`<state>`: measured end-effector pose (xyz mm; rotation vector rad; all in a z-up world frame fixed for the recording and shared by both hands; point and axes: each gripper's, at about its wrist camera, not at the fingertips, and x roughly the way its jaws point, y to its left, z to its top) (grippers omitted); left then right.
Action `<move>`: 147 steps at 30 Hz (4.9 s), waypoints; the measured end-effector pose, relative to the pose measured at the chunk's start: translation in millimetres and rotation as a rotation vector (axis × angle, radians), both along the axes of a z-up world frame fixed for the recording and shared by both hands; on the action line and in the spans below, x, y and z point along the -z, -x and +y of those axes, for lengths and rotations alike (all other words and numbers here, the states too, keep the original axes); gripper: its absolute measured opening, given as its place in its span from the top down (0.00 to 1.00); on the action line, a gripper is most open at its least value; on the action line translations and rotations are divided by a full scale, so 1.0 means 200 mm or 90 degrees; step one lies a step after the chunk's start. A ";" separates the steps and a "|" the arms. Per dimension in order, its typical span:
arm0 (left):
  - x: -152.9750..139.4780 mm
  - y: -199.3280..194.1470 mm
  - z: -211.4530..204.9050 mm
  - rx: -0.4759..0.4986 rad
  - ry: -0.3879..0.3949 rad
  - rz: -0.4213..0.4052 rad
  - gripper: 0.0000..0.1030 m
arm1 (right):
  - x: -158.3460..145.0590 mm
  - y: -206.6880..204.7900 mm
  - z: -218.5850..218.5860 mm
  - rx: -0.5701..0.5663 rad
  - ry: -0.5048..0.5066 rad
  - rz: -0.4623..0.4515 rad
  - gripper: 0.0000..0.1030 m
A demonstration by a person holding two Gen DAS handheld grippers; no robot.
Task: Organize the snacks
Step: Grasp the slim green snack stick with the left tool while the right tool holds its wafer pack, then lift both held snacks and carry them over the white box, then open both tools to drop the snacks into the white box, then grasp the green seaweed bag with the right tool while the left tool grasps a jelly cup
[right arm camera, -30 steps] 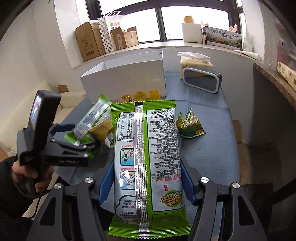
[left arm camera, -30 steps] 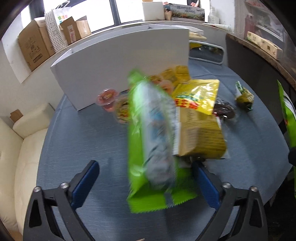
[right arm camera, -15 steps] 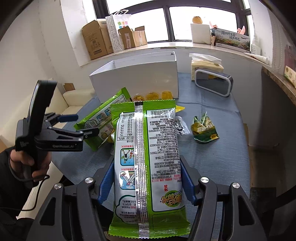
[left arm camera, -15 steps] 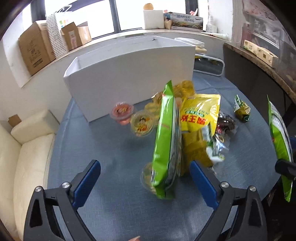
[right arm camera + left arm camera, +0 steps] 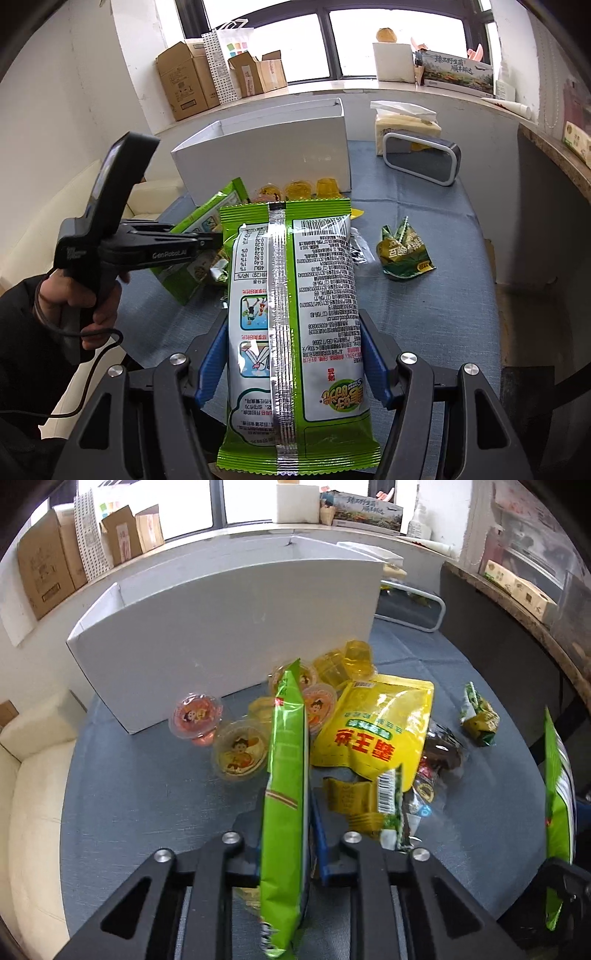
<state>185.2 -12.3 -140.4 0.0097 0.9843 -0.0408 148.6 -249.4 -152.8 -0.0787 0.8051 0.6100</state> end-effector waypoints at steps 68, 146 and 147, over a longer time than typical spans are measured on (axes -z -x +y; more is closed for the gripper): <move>-0.30 0.23 0.11 -0.047 0.074 -0.078 0.87 | -0.09 -0.02 0.09 -0.010 -0.017 -0.027 0.33; -0.38 0.67 0.17 -0.064 0.089 -0.122 0.00 | -0.02 0.04 0.04 0.059 0.021 -0.027 0.00; -0.38 0.68 0.15 -0.061 0.087 -0.121 0.00 | 0.00 0.01 0.03 0.060 0.022 -0.022 0.00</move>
